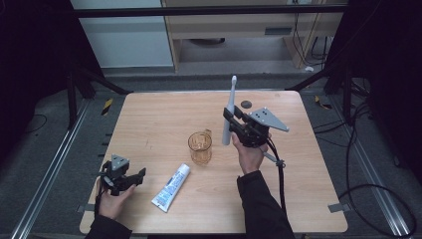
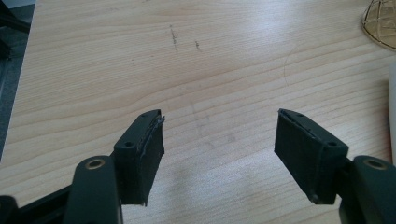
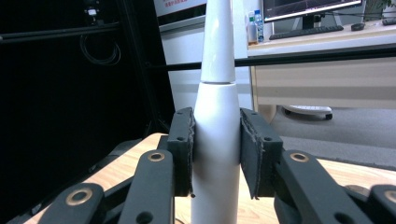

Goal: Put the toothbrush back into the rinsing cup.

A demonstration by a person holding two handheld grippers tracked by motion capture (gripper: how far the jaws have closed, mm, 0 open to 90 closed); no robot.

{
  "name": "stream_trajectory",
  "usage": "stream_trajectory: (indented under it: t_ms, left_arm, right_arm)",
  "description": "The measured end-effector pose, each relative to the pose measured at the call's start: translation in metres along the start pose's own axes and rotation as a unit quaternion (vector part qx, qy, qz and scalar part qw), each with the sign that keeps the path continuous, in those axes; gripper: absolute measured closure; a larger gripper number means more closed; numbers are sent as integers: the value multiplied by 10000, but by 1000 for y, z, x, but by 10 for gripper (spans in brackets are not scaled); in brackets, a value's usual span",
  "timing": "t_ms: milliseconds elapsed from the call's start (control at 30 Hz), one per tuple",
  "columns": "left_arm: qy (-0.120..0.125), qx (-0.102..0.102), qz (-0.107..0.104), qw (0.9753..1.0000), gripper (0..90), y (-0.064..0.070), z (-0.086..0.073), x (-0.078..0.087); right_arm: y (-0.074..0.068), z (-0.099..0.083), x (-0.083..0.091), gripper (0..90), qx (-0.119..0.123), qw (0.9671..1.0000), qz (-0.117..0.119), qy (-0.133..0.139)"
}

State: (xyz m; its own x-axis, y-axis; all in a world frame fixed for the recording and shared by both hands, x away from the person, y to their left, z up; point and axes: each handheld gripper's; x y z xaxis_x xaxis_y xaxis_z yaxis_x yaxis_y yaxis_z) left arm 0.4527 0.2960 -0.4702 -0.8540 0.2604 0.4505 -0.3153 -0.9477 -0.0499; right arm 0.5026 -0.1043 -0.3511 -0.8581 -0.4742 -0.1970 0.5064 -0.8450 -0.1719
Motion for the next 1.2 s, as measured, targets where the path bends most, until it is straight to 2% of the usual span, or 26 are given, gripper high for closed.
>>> stream_trajectory:
  t_ms: [467, 833, 1200]
  left_arm:
    - [13, 81, -76, 9999, 337, -1, 1, 2]
    - [24, 47, -78, 10000, 335, 0, 1, 2]
    - [26, 37, -70, 10000, 335, 0, 1, 2]
  right_arm:
    - [-18, -8, -20, 675, 4, 9999, 99, 83]
    - [-27, -13, -31, 675, 4, 9999, 111, 124]
    - [-32, -26, -40, 675, -16, 9999, 118, 35]
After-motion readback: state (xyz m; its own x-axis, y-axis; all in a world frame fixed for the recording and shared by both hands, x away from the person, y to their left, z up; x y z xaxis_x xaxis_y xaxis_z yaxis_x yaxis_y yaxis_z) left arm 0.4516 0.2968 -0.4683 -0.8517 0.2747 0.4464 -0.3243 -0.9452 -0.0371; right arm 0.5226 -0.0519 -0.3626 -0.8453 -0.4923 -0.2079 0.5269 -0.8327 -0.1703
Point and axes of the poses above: each handheld gripper's, and its own axes: x roughly backward along the jaws, z roughly out of its top, y roughly to its right, and after that the axes turned 14 degrees about y, right-handed
